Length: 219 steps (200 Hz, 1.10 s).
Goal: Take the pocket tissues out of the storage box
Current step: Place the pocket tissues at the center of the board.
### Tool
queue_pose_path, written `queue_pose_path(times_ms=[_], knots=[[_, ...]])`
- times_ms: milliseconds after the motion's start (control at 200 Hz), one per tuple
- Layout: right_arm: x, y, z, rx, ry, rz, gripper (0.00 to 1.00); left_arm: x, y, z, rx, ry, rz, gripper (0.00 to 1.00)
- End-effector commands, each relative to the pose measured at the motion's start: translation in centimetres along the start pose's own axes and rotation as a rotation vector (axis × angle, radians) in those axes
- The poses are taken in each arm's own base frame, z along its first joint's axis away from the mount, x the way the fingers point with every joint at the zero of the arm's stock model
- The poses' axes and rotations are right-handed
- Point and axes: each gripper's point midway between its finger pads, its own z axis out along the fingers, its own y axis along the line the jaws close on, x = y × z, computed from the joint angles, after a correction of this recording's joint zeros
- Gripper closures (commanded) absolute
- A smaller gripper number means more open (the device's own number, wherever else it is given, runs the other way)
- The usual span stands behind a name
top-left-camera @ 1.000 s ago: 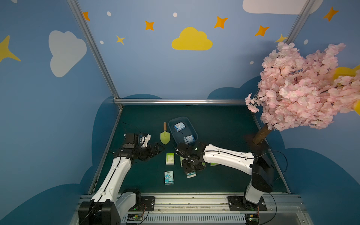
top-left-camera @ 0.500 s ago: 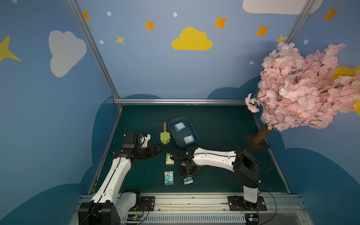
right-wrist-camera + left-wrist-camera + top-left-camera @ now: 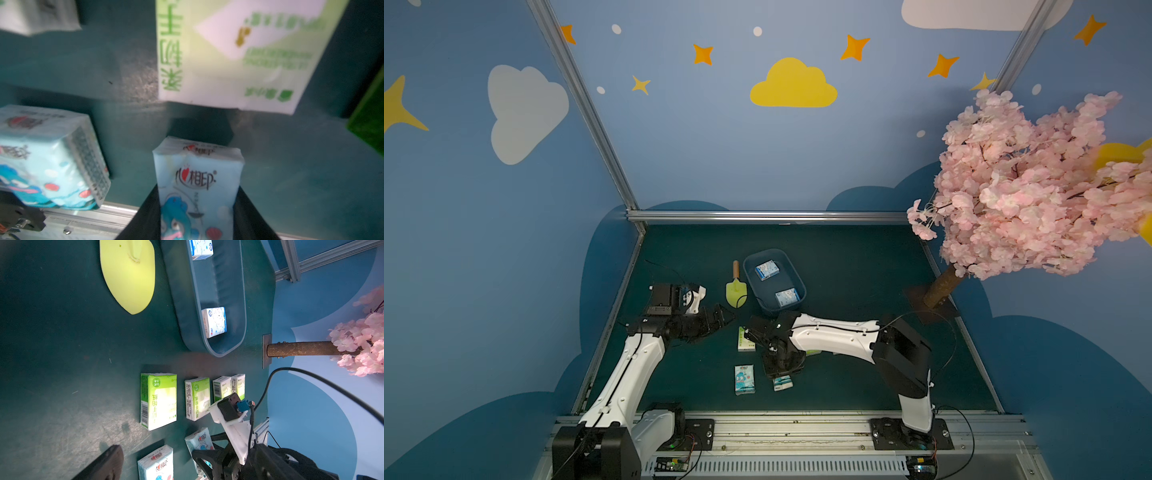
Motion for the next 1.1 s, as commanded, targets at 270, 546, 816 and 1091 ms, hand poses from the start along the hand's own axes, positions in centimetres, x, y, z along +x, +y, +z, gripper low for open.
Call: queue_pose_path(times_ms=[270, 546, 816, 1091], knots=[[-0.6, 0.0, 0.8, 0.002, 0.002, 0.026, 0.37, 0.2, 0.1, 0.3, 0.015, 0.013, 0.011, 0.0], [-0.1, -0.4, -0.9, 0.004, -0.002, 0.022, 0.25, 0.3, 0.2, 0.4, 0.012, 0.019, 0.009, 0.0], [0.2, -1.1, -4.8, 0.009, -0.044, 0.003, 0.14, 0.1, 0.1, 0.2, 0.014, 0.011, 0.011, 0.0], [-2.4, -3.3, -9.4, 0.016, -0.144, -0.025, 0.03, -2.1, -1.9, -0.5, 0.088, -0.031, -0.001, 0.0]])
